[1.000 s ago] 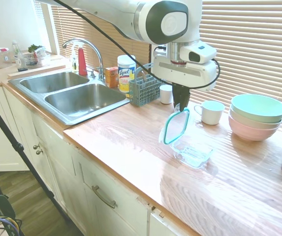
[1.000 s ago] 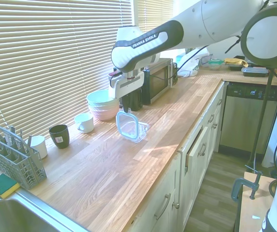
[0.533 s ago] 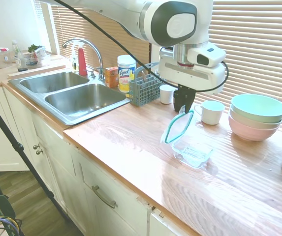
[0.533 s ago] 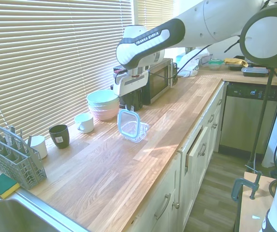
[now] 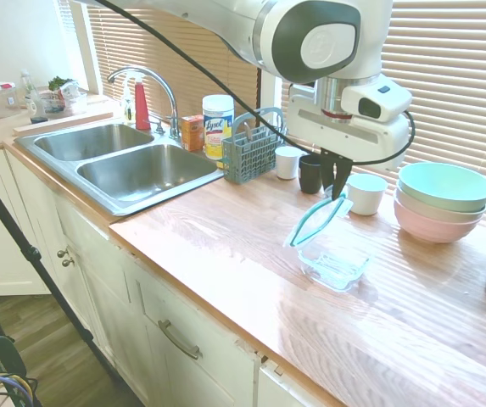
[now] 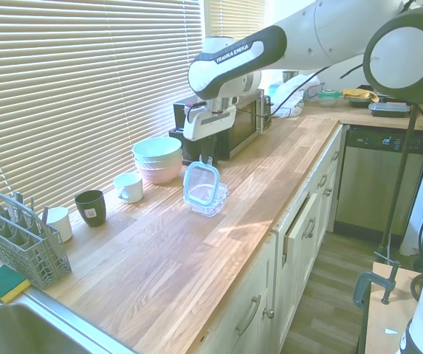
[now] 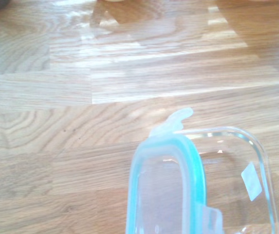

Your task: Cover the lid of the food container

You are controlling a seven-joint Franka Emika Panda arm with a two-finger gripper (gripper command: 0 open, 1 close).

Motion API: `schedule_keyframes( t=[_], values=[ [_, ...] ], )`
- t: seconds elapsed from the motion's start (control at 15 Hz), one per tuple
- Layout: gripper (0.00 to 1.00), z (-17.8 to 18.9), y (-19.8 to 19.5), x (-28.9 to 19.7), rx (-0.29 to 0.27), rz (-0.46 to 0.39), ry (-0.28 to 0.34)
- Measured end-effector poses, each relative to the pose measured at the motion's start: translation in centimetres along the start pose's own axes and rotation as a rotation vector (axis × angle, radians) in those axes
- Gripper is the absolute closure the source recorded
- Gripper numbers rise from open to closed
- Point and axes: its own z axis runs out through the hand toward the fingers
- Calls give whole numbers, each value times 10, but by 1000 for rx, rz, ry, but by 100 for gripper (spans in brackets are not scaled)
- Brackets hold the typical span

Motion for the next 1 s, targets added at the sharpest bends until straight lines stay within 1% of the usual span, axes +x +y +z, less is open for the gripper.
schedule_keyframes(
  t=[0.2,0.47,0.87,1.0],
  values=[
    [100,12,16,16,12,12,-20],
    [100,19,35,42,25,22,-26],
    [100,63,51,56,12,49,-67],
    [100,72,56,59,13,59,-78]
  ],
)
